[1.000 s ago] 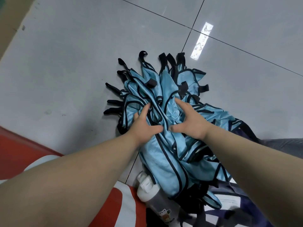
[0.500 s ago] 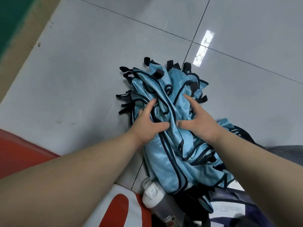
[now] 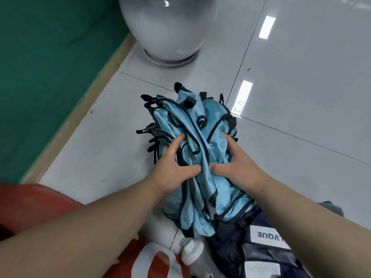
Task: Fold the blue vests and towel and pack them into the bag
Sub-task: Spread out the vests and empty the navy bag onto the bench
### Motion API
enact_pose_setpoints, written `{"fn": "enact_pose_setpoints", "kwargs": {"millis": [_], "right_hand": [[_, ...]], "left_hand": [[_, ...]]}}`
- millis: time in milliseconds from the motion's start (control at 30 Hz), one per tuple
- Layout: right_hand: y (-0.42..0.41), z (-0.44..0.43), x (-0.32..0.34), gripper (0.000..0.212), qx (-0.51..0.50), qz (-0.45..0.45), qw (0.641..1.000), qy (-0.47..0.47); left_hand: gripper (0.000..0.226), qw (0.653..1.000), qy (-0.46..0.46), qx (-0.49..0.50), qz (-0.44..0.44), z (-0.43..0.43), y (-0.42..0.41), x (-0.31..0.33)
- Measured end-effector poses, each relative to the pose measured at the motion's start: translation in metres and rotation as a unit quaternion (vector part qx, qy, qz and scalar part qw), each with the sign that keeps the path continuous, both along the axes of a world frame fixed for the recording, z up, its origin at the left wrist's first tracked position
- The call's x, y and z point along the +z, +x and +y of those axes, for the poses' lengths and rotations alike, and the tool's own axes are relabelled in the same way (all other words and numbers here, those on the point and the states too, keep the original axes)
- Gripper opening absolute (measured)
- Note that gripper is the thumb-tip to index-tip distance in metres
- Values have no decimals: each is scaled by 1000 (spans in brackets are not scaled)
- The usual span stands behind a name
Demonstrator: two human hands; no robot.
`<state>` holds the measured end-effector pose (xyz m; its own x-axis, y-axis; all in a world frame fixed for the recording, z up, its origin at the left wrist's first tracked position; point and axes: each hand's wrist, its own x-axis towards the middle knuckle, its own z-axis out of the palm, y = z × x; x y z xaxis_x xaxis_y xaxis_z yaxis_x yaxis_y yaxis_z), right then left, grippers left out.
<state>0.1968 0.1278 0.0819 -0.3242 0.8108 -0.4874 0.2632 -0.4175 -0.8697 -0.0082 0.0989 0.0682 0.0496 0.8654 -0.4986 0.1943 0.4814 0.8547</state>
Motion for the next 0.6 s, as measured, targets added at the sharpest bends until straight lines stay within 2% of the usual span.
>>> {"fn": "enact_pose_setpoints", "kwargs": {"millis": [167, 333, 600], "right_hand": [[-16, -2, 91, 79, 7, -3, 999, 45], [-44, -8, 200, 89, 37, -30, 992, 113], [-127, -44, 377, 93, 110, -6, 973, 204]], "left_hand": [[83, 999, 46, 18, -3, -4, -15, 87], [86, 994, 95, 55, -7, -22, -42, 193], [84, 971, 187, 145, -39, -91, -121, 365]]}}
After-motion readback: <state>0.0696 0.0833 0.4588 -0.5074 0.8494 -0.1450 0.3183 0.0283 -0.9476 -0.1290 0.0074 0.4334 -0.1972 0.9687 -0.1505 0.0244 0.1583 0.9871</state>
